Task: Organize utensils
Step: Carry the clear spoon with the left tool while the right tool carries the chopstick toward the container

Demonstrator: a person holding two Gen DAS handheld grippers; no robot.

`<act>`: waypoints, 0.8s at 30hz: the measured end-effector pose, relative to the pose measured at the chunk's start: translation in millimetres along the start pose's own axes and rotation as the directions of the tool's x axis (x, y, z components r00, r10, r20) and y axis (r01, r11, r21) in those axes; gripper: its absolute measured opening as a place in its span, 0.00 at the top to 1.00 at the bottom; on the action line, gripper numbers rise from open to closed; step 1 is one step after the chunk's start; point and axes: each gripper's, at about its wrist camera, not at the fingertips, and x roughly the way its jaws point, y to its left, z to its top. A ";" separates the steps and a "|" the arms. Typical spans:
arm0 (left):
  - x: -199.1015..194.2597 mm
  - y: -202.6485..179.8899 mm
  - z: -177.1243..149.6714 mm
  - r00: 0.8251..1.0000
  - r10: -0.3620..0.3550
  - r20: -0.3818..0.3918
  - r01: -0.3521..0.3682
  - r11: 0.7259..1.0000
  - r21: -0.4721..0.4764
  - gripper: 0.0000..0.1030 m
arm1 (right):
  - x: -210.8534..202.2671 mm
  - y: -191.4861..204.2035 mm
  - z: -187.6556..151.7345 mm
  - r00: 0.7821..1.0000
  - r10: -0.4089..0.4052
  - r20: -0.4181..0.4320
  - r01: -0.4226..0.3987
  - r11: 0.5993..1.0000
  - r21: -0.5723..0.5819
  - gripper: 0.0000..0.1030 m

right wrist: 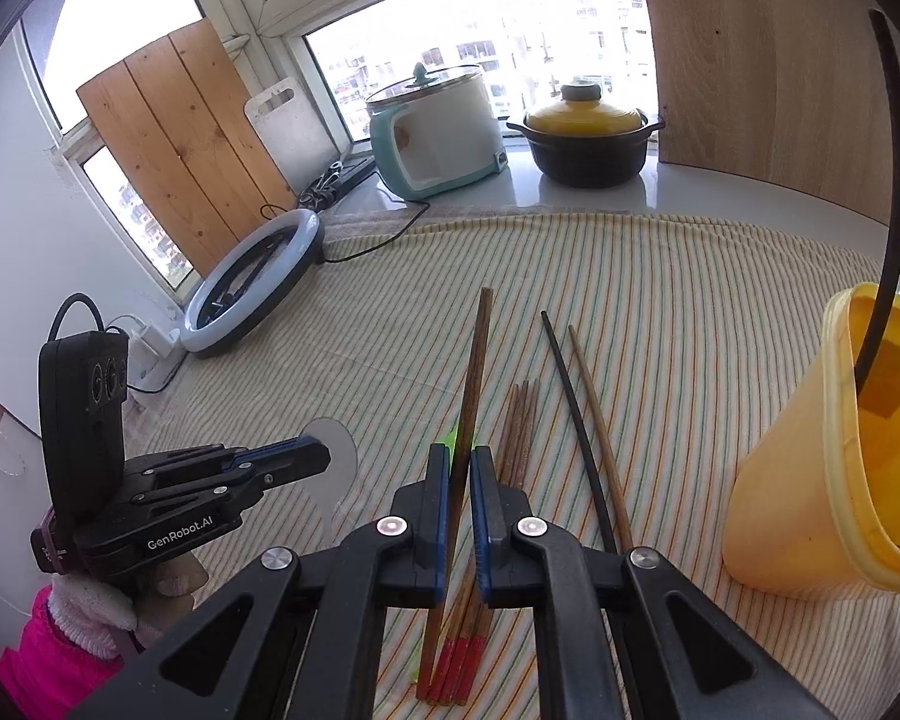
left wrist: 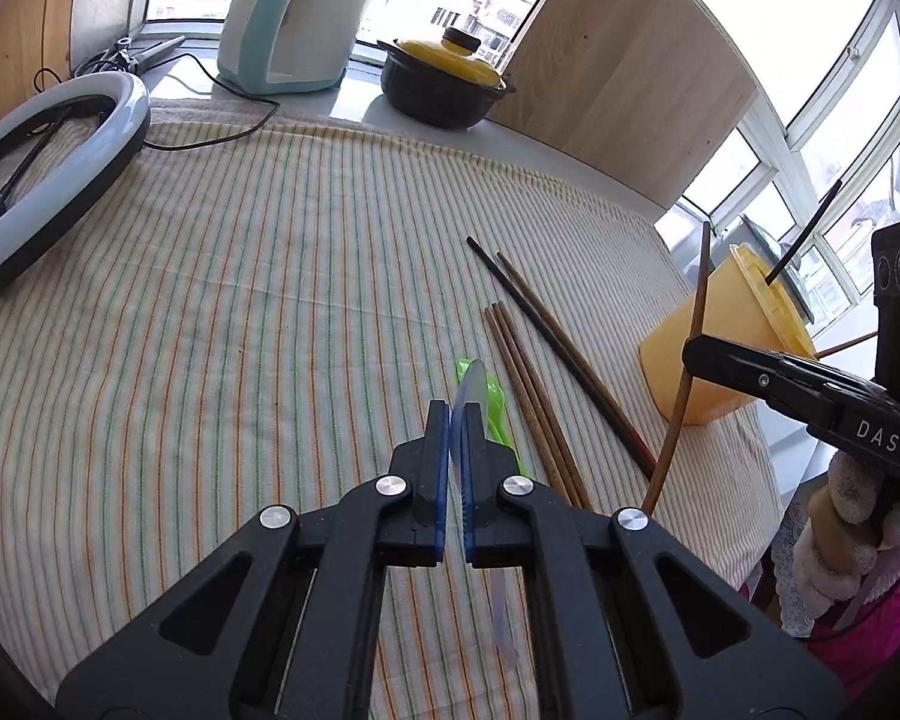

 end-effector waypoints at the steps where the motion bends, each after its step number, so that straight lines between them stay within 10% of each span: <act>1: -4.3 -2.3 2.5 1.000 -0.001 0.012 0.001 1.000 0.004 0.99 | -5.5 0.1 -0.3 1.000 -0.001 0.013 0.001 1.000 -0.004 0.96; 24: -51.6 -83.5 46.0 0.983 -0.069 0.173 0.039 0.985 0.170 0.99 | -121.6 -16.1 -9.4 0.958 -0.040 0.283 0.049 0.998 -0.025 0.97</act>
